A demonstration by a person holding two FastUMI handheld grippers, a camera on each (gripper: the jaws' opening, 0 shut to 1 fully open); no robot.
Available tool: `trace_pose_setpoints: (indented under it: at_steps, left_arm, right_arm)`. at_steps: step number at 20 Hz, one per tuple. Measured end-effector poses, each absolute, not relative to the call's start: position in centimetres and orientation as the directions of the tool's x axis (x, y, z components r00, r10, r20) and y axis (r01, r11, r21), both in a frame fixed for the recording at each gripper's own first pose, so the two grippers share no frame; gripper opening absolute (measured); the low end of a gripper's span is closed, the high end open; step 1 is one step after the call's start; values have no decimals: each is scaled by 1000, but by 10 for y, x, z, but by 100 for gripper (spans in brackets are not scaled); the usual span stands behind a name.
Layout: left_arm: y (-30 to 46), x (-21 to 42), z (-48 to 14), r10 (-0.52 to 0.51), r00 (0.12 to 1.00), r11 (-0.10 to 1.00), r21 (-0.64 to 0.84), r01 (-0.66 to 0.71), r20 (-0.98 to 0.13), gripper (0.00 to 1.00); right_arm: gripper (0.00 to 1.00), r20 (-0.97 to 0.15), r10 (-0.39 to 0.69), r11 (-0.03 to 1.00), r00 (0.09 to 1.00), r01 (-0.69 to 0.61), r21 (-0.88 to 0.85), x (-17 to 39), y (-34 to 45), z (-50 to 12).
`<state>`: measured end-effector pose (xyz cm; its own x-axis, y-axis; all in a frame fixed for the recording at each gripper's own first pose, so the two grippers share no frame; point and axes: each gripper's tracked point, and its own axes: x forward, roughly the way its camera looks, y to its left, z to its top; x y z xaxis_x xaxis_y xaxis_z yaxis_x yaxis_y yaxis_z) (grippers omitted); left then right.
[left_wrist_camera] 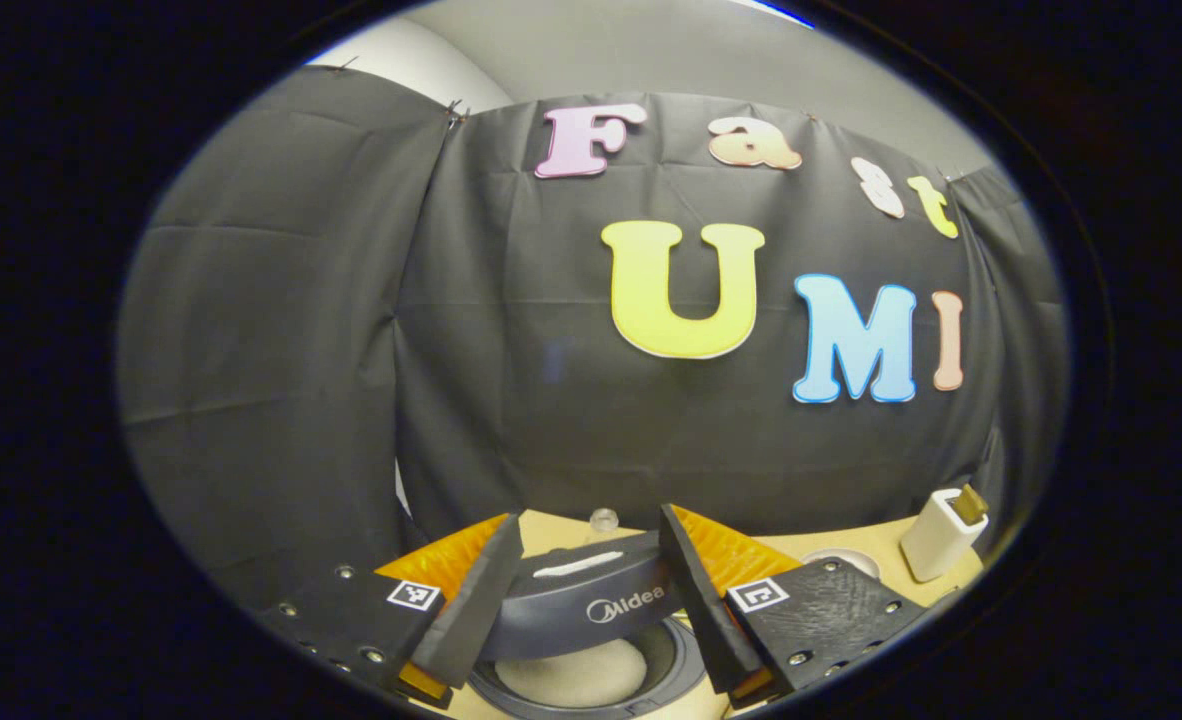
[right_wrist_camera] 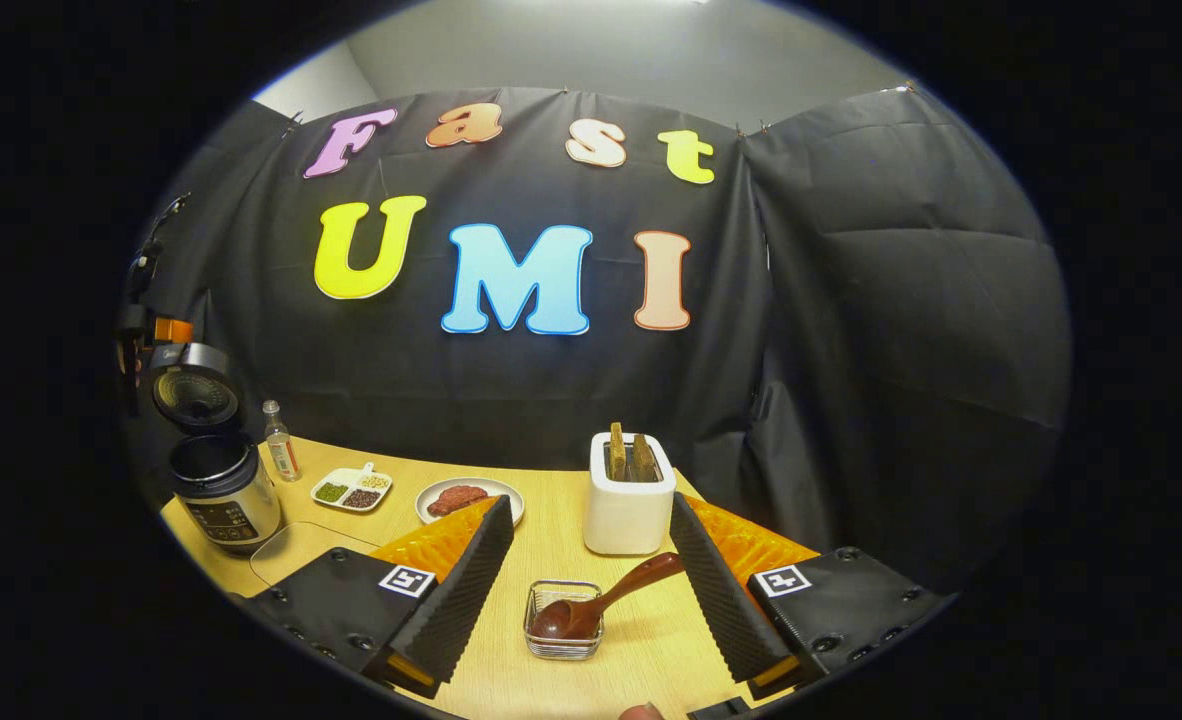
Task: Close the left gripper, press the button to open the rice cooker; take a wooden spoon from the chopstick holder with the right hand, scoop a spoonful of rice and pour it into the rice cooker, then put the wooden spoon back into the chopstick holder.
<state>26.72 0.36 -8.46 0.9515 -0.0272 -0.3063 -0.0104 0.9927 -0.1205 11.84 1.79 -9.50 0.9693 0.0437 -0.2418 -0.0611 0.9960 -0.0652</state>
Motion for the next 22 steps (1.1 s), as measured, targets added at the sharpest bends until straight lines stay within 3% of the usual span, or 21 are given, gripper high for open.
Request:
trace_pose_setpoints:
  at_steps: [3, 9, 11, 17, 19, 22]
  left_arm:
    - [-10, 248, -104, -31, 942, 992, -127, -13, -335, 84]
    - [-26, 220, -136, -27, 937, 993, -120, -16, -347, 93]
    - [-30, 214, -144, -18, 936, 993, -114, -23, -351, 84]
    - [-40, 194, -181, 7, 932, 996, -82, -40, -362, 84]
    - [-45, 191, -190, 19, 932, 997, -61, -44, -363, 89]
    - [-44, 185, -202, 40, 931, 997, -42, -59, -363, 89]
  right_arm:
    - [100, -241, 63, 995, 969, -80, -63, 117, 10, -94]
    - [100, -248, 79, 992, 966, -100, -73, 110, -9, -98]
    - [100, -249, 83, 993, 965, -103, -66, 108, -14, -100]
    - [97, -279, 63, 994, 958, -84, -64, 105, -37, -110]
    - [100, -281, 53, 995, 958, -74, -66, 105, -45, -110]
    - [100, -285, 43, 996, 957, -65, -67, 106, -52, -111]
